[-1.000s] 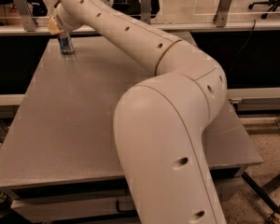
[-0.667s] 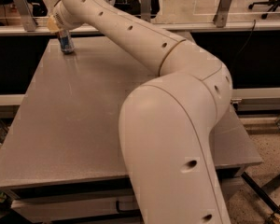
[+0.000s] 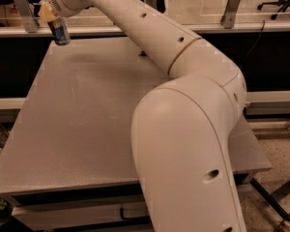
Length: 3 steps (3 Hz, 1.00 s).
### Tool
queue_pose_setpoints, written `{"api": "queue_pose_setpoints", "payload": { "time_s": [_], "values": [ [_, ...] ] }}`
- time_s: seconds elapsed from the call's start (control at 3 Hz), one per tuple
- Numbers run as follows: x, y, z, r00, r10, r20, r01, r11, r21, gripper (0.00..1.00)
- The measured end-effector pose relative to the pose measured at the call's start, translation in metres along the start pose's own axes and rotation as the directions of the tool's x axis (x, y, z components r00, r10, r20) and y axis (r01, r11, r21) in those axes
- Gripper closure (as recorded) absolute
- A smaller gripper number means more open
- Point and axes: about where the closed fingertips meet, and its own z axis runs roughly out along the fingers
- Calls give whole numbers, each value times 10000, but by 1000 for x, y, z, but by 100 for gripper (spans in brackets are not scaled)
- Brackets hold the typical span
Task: Pick redbull can
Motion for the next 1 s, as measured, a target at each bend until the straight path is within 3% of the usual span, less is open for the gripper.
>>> {"api": "queue_pose_setpoints", "payload": {
  "time_s": [0.67, 1.0],
  "values": [
    [-33, 8, -44, 9987, -363, 354, 383, 9977, -567, 100],
    [-34, 8, -46, 9987, -356, 373, 377, 9977, -570, 100]
  ]
}}
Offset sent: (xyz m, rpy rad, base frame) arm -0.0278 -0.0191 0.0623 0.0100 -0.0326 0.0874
